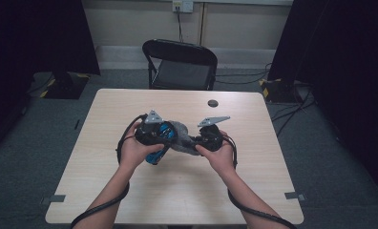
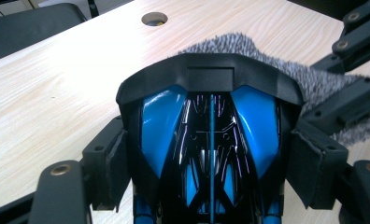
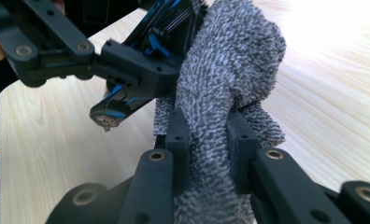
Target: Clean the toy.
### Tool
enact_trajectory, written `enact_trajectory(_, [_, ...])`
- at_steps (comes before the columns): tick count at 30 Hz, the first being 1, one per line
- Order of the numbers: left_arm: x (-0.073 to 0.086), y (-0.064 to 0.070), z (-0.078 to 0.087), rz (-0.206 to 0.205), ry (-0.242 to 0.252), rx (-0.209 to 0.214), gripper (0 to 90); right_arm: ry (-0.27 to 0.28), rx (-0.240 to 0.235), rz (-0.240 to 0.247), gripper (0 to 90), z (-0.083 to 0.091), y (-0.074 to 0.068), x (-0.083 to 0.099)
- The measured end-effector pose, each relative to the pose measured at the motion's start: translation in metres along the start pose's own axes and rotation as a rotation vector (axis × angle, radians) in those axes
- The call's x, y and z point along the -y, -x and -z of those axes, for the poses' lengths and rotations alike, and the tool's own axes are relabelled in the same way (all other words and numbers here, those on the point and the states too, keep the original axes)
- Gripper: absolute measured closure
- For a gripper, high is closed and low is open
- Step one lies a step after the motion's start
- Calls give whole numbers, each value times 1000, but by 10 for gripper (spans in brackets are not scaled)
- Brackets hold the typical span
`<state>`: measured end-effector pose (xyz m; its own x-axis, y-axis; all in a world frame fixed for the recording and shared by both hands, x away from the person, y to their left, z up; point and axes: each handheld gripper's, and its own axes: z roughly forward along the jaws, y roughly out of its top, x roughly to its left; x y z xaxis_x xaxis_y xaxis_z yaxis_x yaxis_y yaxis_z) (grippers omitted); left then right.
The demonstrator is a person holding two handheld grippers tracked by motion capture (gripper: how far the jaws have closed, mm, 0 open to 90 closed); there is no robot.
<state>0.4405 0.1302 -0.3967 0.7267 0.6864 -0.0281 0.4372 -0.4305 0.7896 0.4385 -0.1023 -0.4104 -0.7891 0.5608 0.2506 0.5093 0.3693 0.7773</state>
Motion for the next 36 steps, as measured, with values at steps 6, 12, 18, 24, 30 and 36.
enact_trajectory(6, [-3, 0, -2, 3, 1, 7, 255, -13, -9, 4, 749, -3, 0, 3])
enact_trajectory(12, [-7, 2, -3, -10, -3, 2, 255, -18, -25, 9, 750, -7, -1, 7])
enact_trajectory(18, [-8, 3, -4, -8, 9, 11, 255, -25, -29, 5, 750, -9, -1, 10])
enact_trajectory(24, [-9, 5, -3, 2, 22, 25, 255, -41, -10, -2, 749, -11, 4, 12])
enact_trajectory(30, [-10, 1, -6, 14, 15, 17, 255, -34, -32, 29, 749, -10, -4, 9])
enact_trajectory(36, [-17, 2, -7, 20, 32, 25, 255, -55, -66, 39, 749, -18, -8, 14])
